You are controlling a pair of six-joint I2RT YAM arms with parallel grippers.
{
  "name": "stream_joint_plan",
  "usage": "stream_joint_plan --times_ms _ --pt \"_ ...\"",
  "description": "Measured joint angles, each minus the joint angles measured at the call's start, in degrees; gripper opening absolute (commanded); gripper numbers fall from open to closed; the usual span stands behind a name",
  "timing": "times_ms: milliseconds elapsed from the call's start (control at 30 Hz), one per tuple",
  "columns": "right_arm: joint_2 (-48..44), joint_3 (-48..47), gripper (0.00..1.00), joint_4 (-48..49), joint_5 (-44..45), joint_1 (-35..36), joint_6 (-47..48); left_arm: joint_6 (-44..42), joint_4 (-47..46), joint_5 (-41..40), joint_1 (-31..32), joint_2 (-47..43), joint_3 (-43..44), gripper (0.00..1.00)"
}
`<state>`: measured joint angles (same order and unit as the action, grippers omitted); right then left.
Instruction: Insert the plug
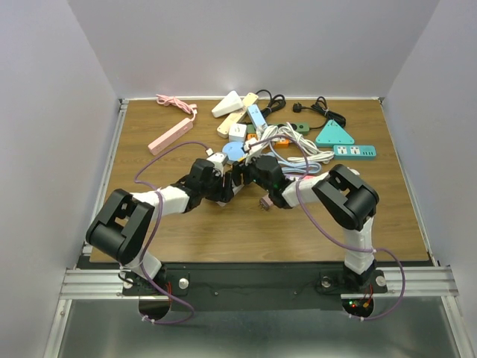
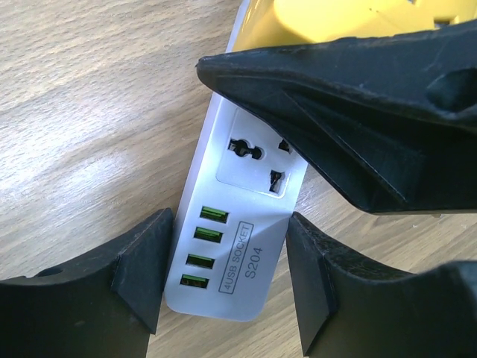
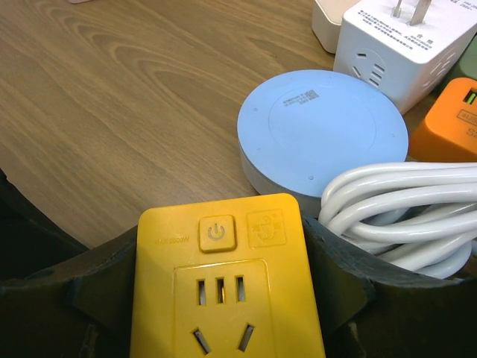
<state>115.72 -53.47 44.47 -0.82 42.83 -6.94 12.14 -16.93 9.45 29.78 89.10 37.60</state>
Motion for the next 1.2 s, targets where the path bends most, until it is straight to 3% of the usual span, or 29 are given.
stream_joint_plan --times_ms 200,433,667,900,1200 --pt "3.28 -5.01 0.00 -1.55 -1.40 0.00 1.11 0.37 -1.22 -1.05 -1.07 -0.02 -0.42 0.00" --pt "0.02 -2.97 0.01 -3.15 -0.63 0.00 0.04 -0.09 -1.22 -0.74 -0.68 0.02 -0.48 0.00" --pt "-4.31 -3.15 0.10 -12.85 1.99 0.13 -1.29 -0.50 -1.33 1.31 0.13 0.00 -0.48 0.00" --pt "-5.88 -4.81 0.36 -18.95 5.68 1.07 -1.77 -0.63 -1.42 3.13 0.15 0.00 -0.48 0.00" --pt "-6.40 -6.03 0.57 -22.40 8.31 1.64 -2.80 -0.74 -1.57 3.48 0.17 0.00 -0.50 0.00"
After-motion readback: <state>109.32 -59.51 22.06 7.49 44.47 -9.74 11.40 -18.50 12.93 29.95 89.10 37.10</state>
